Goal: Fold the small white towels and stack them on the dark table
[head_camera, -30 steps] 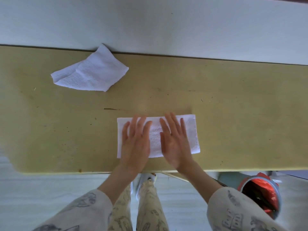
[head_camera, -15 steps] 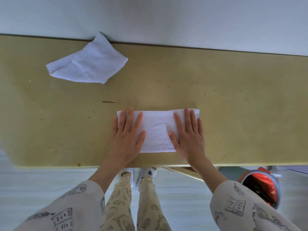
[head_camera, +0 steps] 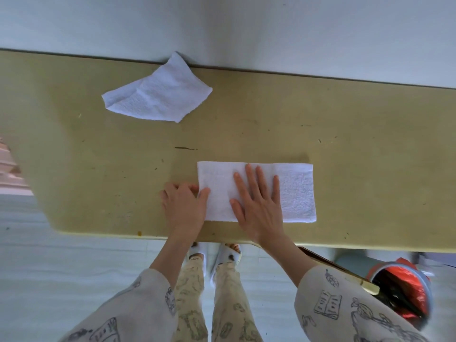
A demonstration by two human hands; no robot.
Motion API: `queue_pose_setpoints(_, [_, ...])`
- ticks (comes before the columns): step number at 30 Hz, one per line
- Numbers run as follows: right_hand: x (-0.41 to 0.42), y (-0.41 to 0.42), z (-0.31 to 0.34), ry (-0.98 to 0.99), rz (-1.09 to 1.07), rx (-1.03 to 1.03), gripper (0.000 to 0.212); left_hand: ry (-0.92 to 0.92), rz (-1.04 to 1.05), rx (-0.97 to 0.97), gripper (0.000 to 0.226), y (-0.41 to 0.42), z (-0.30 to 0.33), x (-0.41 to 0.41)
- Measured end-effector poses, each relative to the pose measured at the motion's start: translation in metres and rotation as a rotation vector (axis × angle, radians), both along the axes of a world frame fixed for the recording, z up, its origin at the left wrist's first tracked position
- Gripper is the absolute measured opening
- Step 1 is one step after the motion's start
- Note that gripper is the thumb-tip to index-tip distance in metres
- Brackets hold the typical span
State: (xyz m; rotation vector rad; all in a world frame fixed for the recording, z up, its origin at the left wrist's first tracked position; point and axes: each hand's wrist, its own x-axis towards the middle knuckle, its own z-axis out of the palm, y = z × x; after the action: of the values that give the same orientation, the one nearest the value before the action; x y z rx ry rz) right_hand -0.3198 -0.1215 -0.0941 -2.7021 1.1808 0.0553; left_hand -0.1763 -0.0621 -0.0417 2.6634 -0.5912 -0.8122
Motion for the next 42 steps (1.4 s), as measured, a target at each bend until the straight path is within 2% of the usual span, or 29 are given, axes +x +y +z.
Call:
queue_pose_setpoints(5, [0.004, 0.002, -0.002, 0.018, -0.013, -0.022, 0.058, 0.128, 0.042, -0.071, 0.019, -0.007, 0.006, 0.002])
queue_pose_setpoints(9, [0.015, 0.003, -0.002, 0.04, -0.042, 0.035, 0.06, 0.343, 0.183, -0.135, 0.035, -0.013, 0.011, 0.013])
queue_pose_setpoints(11, [0.023, 0.001, 0.002, 0.023, -0.031, 0.094, 0.061, 0.396, 0.213, -0.162, 0.033, -0.015, 0.017, 0.023])
queue_pose_setpoints(13, [0.025, -0.006, 0.009, -0.056, -0.022, 0.184, 0.064, 0.392, 0.15, -0.193, 0.014, -0.017, 0.027, 0.03])
queue_pose_setpoints(15, [0.018, -0.011, 0.025, -0.251, -0.067, 0.277, 0.06, 0.361, 0.065, -0.245, 0.013, -0.022, 0.04, 0.032])
queue_pose_setpoints(17, [0.0, -0.014, 0.044, -0.456, -0.201, 0.326, 0.048, 0.33, -0.034, -0.289, 0.011, -0.03, 0.051, 0.024])
queue_pose_setpoints(19, [-0.022, -0.018, 0.057, -0.625, -0.403, 0.394, 0.033, 0.256, -0.164, -0.308, 0.019, -0.042, 0.057, 0.008])
queue_pose_setpoints(21, [-0.041, -0.026, 0.066, -0.733, -0.642, 0.528, 0.022, 0.188, -0.266, -0.349, 0.021, -0.054, 0.057, -0.014])
queue_pose_setpoints(24, [-0.06, -0.045, 0.066, -0.845, -0.908, 0.777, 0.016, 0.146, -0.365, -0.393, 0.018, -0.074, 0.048, -0.054])
queue_pose_setpoints(28, [-0.068, -0.061, 0.055, -0.869, -1.037, 0.887, 0.019, 0.214, -0.468, -0.296, 0.022, -0.089, 0.024, -0.092])
queue_pose_setpoints(32, [-0.07, -0.065, 0.049, -0.834, -1.051, 0.913, 0.022, 0.246, -0.527, -0.292, 0.021, -0.092, 0.014, -0.106])
queue_pose_setpoints(37, [-0.07, -0.067, 0.045, -0.75, -1.016, 0.867, 0.018, 0.4, -0.583, -0.285, 0.032, -0.087, 0.011, -0.102])
queue_pose_setpoints(39, [-0.068, -0.068, 0.047, -0.707, -1.0, 0.825, 0.018, 0.333, -0.556, -0.36, 0.038, -0.078, 0.009, -0.093])
queue_pose_setpoints(42, [-0.066, -0.071, 0.048, -0.658, -0.984, 0.774, 0.018, 0.079, -0.602, -0.511, 0.04, -0.063, 0.001, -0.078])
